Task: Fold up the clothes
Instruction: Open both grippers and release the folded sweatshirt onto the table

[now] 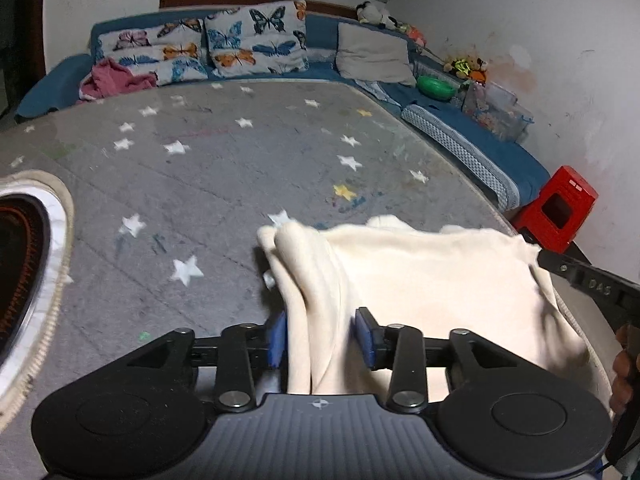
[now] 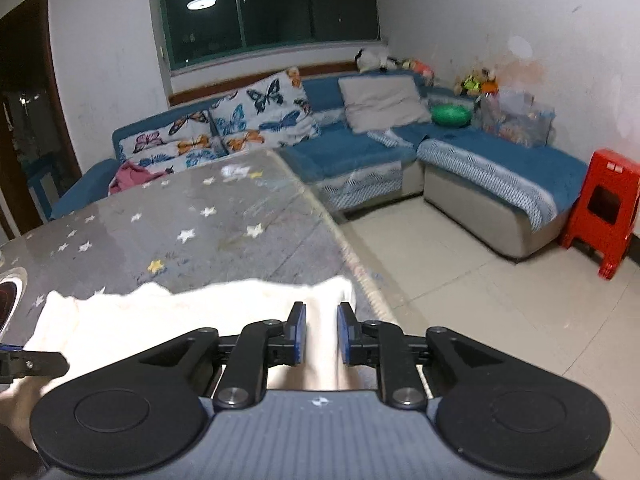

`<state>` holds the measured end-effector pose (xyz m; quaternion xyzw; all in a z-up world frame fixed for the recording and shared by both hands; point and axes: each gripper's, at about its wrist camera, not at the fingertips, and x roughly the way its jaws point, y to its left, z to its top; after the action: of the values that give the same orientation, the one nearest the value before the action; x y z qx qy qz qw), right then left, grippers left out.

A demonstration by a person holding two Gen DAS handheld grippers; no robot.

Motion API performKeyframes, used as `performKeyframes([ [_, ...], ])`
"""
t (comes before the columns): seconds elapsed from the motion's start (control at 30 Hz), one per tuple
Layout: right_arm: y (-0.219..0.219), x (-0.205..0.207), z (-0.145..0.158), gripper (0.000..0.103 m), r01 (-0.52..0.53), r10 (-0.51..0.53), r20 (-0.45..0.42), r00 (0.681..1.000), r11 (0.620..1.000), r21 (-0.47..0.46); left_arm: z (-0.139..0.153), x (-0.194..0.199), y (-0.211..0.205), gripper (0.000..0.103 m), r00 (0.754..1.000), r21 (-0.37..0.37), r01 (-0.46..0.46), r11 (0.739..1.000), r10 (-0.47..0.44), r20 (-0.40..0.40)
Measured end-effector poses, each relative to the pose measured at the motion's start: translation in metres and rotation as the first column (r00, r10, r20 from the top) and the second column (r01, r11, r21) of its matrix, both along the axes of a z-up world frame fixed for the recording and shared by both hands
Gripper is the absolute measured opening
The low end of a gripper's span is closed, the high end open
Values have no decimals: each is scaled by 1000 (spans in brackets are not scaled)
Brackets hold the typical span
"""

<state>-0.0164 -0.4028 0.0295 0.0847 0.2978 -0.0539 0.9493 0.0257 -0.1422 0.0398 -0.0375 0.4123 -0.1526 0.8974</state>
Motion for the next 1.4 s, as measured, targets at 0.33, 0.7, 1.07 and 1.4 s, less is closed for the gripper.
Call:
performKeyframes([
  [0.33,23,12,10,17,-120,120,10,993,993,15,18,11,3,39,997,-35,-8,999,11,82],
  [0.7,34,21,-8,38,-139,139,-53,989,990,-13,-2,17,-3,40,997,19,49,999,-50,55],
  [1.07,59,-43,11,50,-216,215,-22,976,976,-21,2,-43,12,41,980,72,138,988,-147,133],
  [1.4,86,-68,2,51,-242,237,-49,970,960,-141,-23,-52,23,42,987,55,128,990,-132,90],
])
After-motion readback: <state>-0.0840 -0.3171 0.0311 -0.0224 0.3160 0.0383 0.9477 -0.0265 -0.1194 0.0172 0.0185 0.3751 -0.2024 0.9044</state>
